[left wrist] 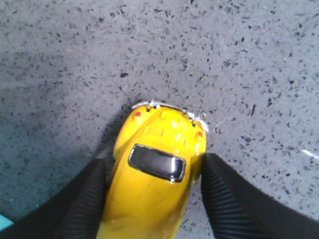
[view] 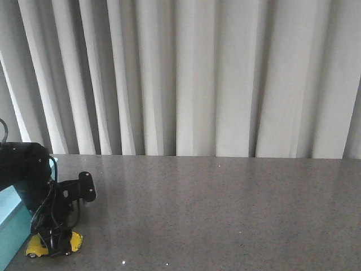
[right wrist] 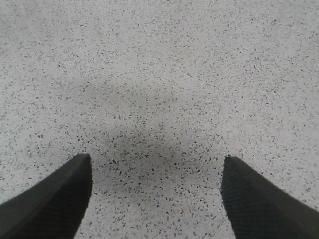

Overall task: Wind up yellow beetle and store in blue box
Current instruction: 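Lower the left gripper onto the car and grasp it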

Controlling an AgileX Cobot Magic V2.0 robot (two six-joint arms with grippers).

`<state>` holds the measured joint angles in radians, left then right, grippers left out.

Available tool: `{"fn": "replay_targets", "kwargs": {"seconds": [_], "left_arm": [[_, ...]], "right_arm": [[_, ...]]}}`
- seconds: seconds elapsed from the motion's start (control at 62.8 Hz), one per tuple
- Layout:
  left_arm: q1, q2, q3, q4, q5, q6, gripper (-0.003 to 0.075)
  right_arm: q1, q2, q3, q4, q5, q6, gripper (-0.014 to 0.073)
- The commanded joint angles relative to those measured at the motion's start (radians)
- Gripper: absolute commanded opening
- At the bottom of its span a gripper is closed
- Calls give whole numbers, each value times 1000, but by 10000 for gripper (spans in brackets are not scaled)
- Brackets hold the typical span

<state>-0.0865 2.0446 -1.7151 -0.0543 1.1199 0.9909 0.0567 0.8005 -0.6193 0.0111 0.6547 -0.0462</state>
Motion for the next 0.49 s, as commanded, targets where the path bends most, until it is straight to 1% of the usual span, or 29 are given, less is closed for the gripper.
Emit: {"fn": "replay_targets", "kwargs": {"seconds": [0.0, 0.478], "left_arm": [[-6, -39, -23, -26, -23, -4, 272], [-6, -63, -25, -91, -18, -12, 272]], "right_arm": [[-2, -7, -26, 0, -54, -2, 526], [-2, -7, -26, 0, -54, -3, 526]]}}
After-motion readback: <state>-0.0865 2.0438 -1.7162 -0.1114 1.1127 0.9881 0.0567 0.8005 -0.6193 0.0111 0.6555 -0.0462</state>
